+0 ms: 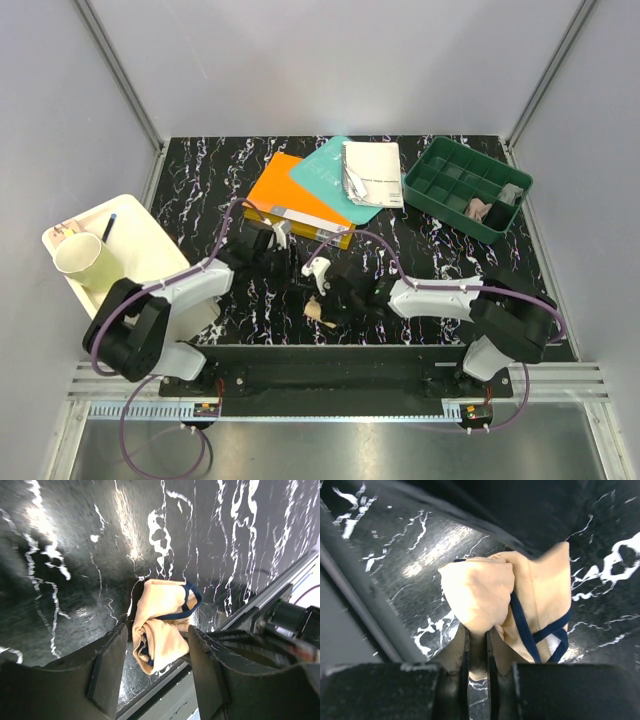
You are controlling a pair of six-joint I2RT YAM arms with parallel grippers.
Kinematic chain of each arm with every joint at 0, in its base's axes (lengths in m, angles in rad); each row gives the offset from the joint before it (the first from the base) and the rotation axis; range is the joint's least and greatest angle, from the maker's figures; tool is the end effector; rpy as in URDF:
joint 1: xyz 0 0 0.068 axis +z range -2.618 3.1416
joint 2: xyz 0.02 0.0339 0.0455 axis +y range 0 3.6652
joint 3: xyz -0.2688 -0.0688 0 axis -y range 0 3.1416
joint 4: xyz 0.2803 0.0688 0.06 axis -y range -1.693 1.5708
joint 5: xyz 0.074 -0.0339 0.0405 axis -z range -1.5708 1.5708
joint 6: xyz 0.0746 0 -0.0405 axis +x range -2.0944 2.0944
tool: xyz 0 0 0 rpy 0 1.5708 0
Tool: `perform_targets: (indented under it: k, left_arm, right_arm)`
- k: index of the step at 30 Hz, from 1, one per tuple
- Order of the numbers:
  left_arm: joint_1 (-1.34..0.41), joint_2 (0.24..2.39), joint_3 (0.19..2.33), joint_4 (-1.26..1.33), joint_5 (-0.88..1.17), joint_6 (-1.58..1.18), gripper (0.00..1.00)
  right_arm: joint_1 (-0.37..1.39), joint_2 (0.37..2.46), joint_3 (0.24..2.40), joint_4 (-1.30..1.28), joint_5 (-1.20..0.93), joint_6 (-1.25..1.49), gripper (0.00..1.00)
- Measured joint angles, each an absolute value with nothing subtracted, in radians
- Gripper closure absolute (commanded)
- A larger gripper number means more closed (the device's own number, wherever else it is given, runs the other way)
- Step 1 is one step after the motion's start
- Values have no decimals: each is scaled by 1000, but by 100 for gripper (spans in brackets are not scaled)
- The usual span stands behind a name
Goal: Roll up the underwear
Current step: Roll the underwear to the corner of the board.
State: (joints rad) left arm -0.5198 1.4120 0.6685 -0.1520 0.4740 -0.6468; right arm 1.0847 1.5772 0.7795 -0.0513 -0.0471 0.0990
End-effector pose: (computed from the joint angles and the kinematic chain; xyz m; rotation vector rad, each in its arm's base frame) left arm 0.2540 -0.1846 0.1238 0.0559 2.6487 -1.0426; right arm 0.1644 0.3187 0.1121 -1.2058 2.1981 0.5769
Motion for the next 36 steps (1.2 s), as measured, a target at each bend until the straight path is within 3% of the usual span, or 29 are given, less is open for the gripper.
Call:
perform_targets:
  k: [15,29,32,36]
  left_arm:
    - [-518,1232,516,-116,458,-625,48]
    - [-617,1254,389,163,517,-628,49]
    - [-621,1290,384,201,522,-628,53]
    - [-625,1341,384,241,527,-630,71]
  right_arm:
    - [793,1710,793,-18,-678,236,96]
    - [665,1913,865,-10,-984,350,99]
    - [653,1933,870,-7,-1015,359,99]
    - [643,1953,875,-4,-1044,364,95]
